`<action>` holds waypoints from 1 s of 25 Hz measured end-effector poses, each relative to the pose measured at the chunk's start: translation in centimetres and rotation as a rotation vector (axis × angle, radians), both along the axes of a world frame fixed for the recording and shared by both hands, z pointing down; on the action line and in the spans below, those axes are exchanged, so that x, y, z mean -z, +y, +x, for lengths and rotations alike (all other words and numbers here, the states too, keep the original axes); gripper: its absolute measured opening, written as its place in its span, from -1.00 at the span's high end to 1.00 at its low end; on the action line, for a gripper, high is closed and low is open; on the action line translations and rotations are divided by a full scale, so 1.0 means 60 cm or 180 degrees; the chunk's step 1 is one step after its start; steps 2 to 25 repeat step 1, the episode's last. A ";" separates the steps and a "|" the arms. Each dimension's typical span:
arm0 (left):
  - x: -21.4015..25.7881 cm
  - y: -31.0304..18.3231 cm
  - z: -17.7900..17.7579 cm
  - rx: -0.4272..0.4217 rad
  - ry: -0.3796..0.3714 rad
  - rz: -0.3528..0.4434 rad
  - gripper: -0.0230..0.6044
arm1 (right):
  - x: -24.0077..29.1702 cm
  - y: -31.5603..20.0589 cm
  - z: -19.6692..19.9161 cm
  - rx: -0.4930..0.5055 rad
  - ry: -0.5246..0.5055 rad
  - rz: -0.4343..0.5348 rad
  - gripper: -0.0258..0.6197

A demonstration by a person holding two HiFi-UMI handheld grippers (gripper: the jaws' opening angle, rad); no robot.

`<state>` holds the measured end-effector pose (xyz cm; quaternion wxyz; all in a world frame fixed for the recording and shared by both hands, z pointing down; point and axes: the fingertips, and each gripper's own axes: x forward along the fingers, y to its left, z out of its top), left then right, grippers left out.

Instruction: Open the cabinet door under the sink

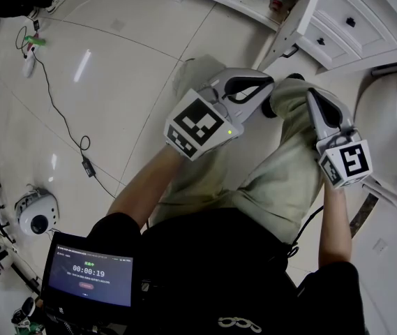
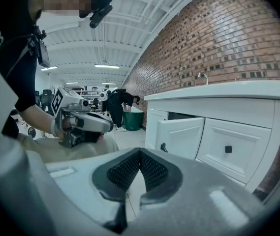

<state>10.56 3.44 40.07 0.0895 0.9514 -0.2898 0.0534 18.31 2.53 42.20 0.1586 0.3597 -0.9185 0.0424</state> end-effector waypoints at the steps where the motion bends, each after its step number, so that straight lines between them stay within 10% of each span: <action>1: 0.000 0.000 0.000 0.0001 0.0000 -0.0001 0.87 | 0.000 0.000 0.000 0.0001 0.0001 -0.0002 0.95; 25: 0.000 0.000 0.000 0.0001 0.0000 -0.0001 0.87 | 0.000 0.000 0.000 0.0001 0.0001 -0.0002 0.95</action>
